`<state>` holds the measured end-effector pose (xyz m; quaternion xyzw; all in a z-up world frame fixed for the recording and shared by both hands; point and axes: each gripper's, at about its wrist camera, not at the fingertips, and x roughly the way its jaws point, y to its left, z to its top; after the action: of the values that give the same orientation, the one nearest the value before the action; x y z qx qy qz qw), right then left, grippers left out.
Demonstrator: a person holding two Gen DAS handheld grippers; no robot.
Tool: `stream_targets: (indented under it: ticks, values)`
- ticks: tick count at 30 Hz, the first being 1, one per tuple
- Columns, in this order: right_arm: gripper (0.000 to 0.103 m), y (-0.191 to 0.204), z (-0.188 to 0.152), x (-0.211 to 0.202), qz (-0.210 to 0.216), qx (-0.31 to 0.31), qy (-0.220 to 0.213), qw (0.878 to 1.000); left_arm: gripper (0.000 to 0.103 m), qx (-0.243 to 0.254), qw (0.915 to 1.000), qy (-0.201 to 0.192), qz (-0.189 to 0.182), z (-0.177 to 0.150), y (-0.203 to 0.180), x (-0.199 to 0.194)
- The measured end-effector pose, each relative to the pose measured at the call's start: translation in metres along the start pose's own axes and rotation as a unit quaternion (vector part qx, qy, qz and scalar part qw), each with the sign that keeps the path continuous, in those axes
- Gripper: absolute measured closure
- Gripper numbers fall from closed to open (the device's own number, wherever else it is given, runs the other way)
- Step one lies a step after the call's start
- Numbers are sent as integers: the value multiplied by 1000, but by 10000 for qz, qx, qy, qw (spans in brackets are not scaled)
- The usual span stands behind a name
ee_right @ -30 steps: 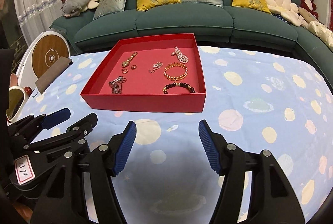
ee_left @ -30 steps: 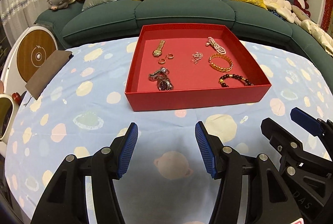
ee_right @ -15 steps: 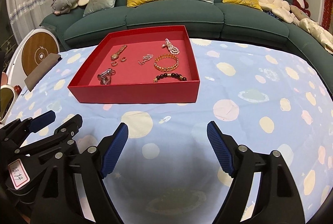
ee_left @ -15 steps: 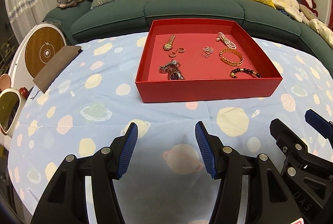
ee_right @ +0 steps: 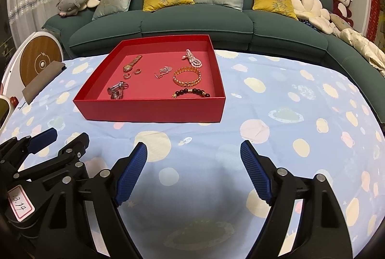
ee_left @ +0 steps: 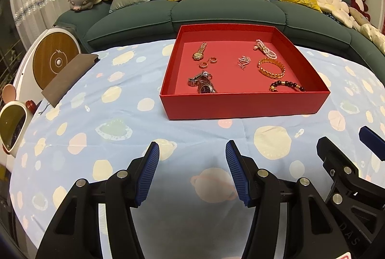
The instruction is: Organize jewelry
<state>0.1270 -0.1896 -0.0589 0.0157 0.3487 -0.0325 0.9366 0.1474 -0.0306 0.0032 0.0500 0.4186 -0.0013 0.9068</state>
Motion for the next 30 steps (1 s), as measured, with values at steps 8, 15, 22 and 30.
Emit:
stream_targets:
  ticks: [8,15,22,30]
  values:
    - [25,1,0,0,-21,7,-23,10000,48,-6,10000,-43,67,-1,-1,-2]
    - [25,1,0,-2,-42,2,-88,10000,48,-69,9999,-74,86,-1,0,-4]
    - [25,1,0,-4,-22,8,-148,9999,47,-137,9995,-181,205,-2,1,-9]
    - [25,1,0,-5,-26,16,-172,9998,47,-177,9994,-185,212,-1,1,-9]
